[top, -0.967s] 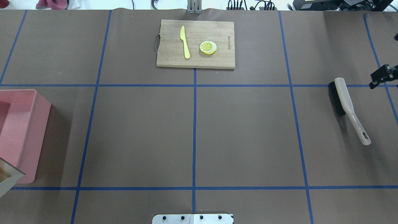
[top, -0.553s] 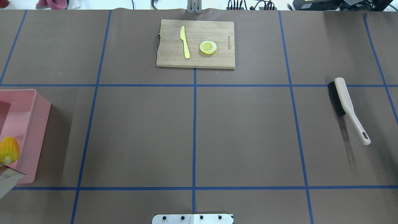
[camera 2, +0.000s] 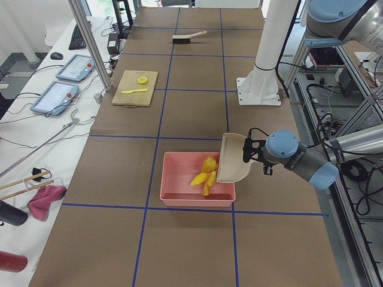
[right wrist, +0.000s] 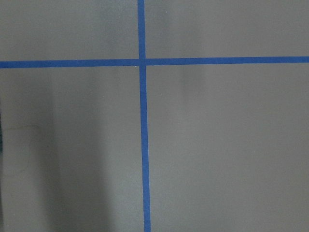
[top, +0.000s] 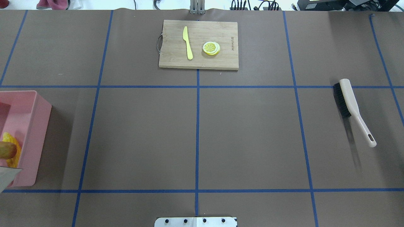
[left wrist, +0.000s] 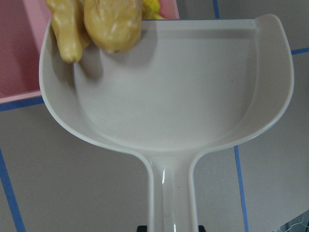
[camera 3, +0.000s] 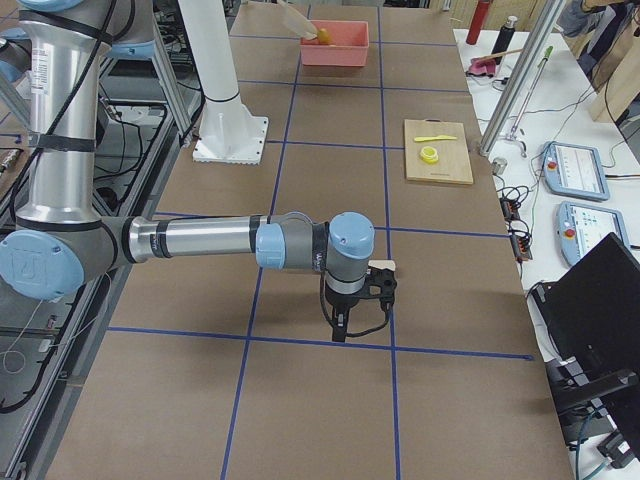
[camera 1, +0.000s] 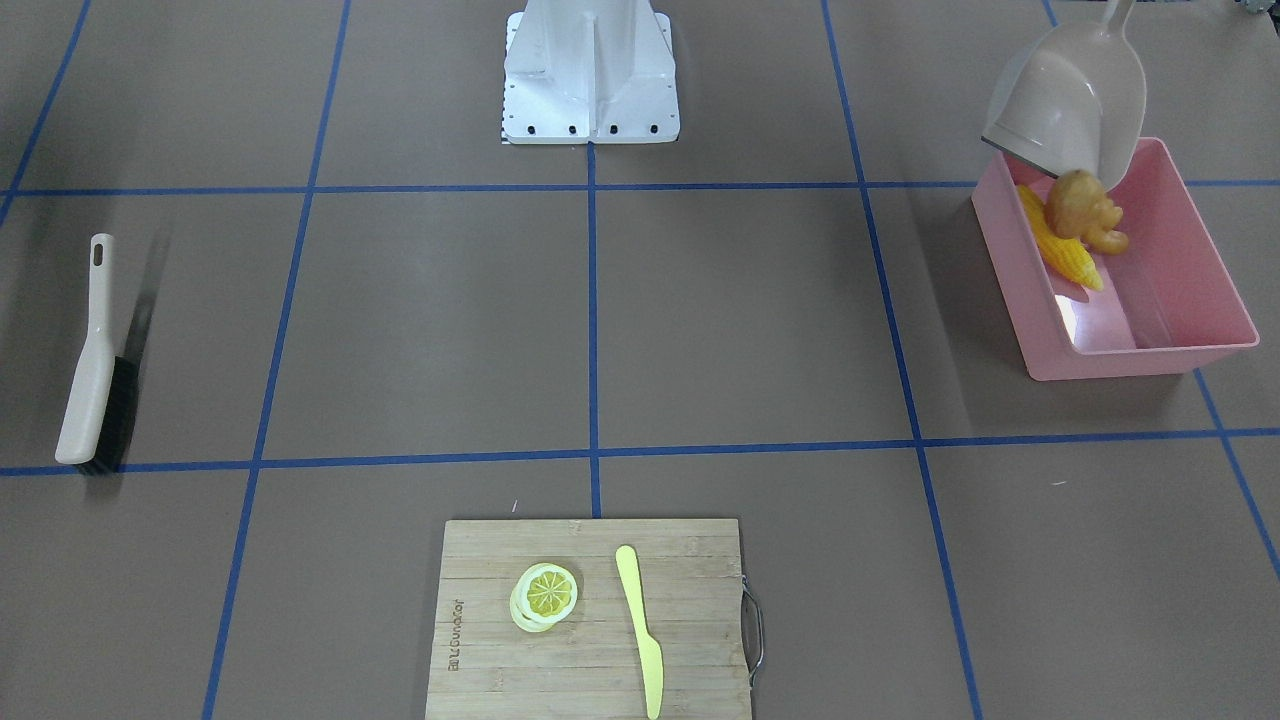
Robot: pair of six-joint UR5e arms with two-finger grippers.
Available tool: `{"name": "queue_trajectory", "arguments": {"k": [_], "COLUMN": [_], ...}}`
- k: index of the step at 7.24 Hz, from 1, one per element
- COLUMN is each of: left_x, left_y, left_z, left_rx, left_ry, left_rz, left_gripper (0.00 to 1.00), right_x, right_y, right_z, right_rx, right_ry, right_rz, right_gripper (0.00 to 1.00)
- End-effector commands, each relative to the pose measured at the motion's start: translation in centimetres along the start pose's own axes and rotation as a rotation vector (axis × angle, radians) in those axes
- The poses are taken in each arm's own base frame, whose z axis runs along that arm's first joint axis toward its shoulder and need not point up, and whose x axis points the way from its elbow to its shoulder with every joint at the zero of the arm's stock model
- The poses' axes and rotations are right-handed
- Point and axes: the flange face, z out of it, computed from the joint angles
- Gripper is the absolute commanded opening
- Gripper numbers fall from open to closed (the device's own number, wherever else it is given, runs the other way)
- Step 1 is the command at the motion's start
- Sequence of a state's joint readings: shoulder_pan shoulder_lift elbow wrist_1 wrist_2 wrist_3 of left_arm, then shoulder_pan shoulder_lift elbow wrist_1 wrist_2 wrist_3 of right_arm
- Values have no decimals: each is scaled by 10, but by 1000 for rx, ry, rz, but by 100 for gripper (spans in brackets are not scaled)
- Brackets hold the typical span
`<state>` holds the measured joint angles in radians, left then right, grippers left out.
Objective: Sweep and dump trash into bin
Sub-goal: 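Tip the dustpan over the pink bin with the left gripper, dumping the vegetables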
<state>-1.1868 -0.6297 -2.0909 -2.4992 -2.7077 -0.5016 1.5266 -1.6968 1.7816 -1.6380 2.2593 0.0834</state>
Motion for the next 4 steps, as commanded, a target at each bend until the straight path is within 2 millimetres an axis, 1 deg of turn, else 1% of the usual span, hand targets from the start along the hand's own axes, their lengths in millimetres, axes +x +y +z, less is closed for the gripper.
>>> {"name": "queue_trajectory", "arguments": {"k": [1, 2, 4], "left_x": [-6, -9, -8], "left_y": [-3, -7, -14], "left_z": [0, -1, -4], "left_rx": [-8, 1, 14], "left_ry": [-8, -19, -25], "left_rz": [-79, -119, -155], "left_gripper": [0, 0, 0], "right_x": [-5, -4, -10], "right_y": [-1, 0, -5], "right_z": [-7, -5, -12], "right_rx": [14, 10, 25], "right_ry": [-1, 0, 1], "right_rz": [-11, -6, -19], "right_gripper": [100, 100, 100]}}
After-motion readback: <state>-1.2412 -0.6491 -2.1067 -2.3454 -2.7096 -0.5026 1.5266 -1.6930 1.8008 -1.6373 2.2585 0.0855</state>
